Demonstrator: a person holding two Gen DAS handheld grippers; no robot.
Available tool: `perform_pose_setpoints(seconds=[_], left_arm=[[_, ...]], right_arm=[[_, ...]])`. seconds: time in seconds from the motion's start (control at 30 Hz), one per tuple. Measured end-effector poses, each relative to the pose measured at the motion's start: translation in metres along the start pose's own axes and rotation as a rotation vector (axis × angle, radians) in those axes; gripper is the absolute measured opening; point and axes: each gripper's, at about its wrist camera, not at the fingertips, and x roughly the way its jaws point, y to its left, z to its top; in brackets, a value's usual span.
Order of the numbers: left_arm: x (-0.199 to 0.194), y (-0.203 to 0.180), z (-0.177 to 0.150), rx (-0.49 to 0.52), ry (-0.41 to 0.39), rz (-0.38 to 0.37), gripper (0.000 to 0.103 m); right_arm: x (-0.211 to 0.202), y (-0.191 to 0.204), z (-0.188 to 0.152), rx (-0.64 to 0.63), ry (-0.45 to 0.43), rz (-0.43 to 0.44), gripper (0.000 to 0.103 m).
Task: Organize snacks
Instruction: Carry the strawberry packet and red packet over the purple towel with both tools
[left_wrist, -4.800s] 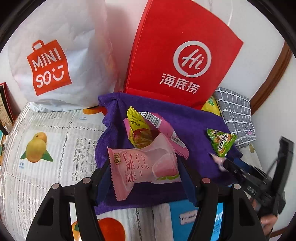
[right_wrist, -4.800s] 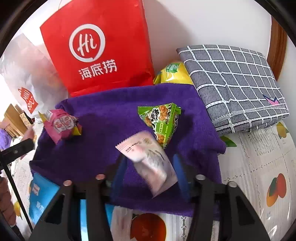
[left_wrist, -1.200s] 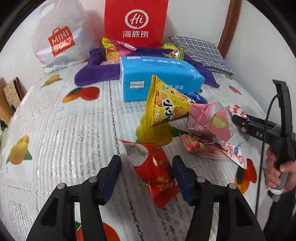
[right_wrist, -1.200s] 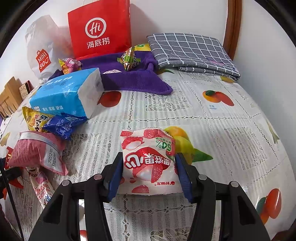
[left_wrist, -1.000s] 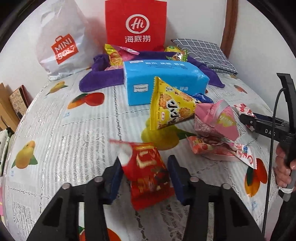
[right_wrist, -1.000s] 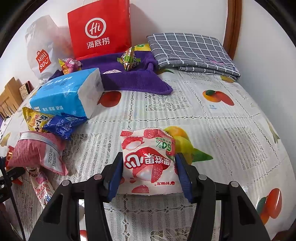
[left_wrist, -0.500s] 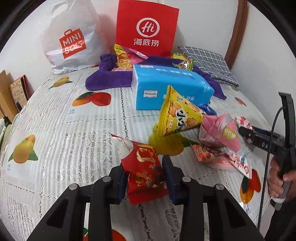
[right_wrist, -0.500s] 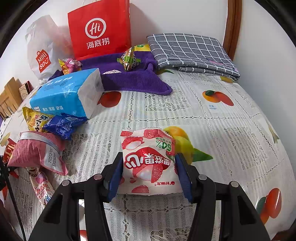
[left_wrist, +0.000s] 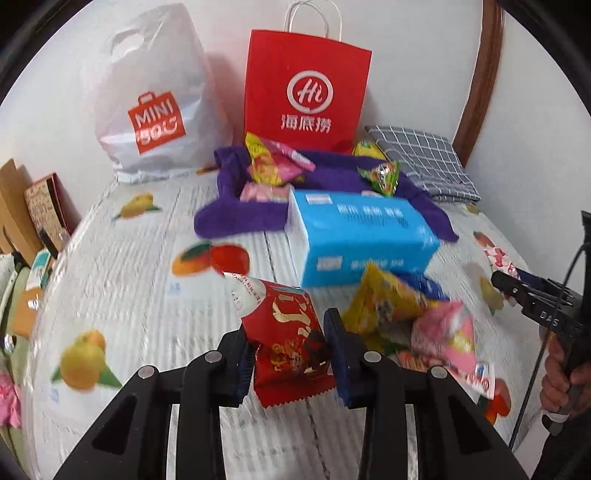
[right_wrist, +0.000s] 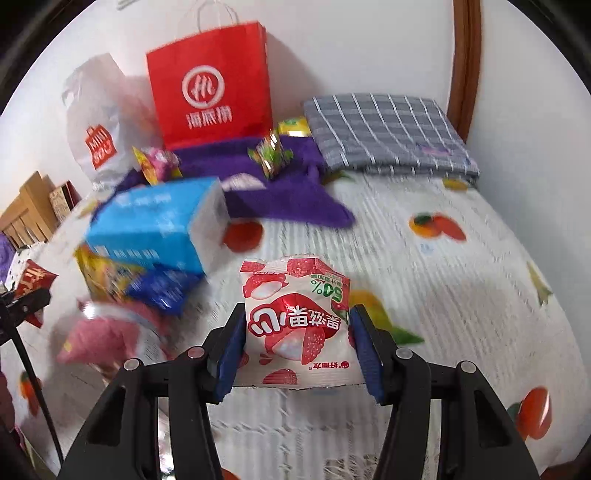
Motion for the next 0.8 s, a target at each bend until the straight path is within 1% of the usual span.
perform_pose_setpoints(seconds=[0.1,0.23,0.33,0.5,0.63,0.8], left_arm=[[0.000,0.001,0.016,0.003,-0.018,0.005,0.034],[0.004,0.004,0.040,0.008,-0.038,0.008,0.034],[0.009,0.004,0.056,-0.003,-0.036,0.014,0.034],[0.019,0.006,0.086,-0.026,-0.060,-0.001,0.034],[0.030,0.009,0.093,-0.034,-0.076,-0.023,0.034],[0.047,0.016,0.093,-0.027,-0.065,-0.016,0.034]], right_arm=[[-0.009,0.015,0.018,-0.017,-0.034,0.018,0.055],[-0.017,0.032,0.041,-0.017,-0.069,0.066,0.055],[-0.021,0.044,0.058,-0.036,-0.096,0.071,0.055],[-0.019,0.058,0.078,-0.054,-0.123,0.093,0.055],[-0.011,0.065,0.092,-0.064,-0.125,0.101,0.055],[0.000,0.076,0.107,-0.080,-0.127,0.106,0.055]])
